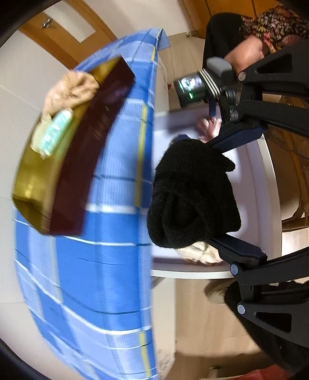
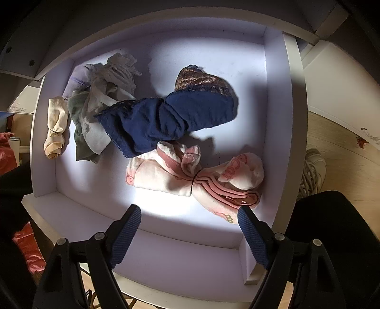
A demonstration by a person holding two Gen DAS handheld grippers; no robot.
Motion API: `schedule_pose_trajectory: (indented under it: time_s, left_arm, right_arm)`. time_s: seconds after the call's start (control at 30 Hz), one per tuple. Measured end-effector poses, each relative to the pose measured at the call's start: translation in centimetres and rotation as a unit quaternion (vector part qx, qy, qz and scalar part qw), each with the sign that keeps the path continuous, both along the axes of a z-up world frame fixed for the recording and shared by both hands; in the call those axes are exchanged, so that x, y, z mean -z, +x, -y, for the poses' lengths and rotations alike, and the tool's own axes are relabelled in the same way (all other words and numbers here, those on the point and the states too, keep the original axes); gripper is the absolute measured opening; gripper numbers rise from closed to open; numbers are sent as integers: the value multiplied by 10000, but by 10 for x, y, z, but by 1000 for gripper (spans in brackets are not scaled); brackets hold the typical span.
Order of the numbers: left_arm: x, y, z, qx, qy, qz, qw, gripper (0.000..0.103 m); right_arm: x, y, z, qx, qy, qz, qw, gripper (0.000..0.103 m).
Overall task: Organize soft objects
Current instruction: 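Lift the black fuzzy item with the left gripper and carry it over the gold tray, then lower the black fuzzy item into the gold tray and open the left gripper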
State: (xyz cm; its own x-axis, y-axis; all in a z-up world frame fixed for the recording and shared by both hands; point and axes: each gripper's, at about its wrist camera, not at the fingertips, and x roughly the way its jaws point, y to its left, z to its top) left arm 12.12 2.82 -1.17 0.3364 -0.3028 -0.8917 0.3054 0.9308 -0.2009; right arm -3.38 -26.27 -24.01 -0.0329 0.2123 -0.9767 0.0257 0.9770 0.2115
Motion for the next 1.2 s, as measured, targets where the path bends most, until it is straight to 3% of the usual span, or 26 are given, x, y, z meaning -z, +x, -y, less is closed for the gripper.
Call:
schedule_pose_trajectory:
  time_s: [0.3,0.6,1.2]
  left_arm:
    - [-78,17,17,224,-306,459,9982,68]
    - [-118,56,48,354,-151,810,9960,68]
    - [-109,197,105,7,113,753,9971,68]
  right_arm:
    - [3,2,-7,-72,29,-72,9999,86]
    - [-3,4,-11,-27,209,49,9998,86]
    - [4,7,-9,66,367,-193,9991,86]
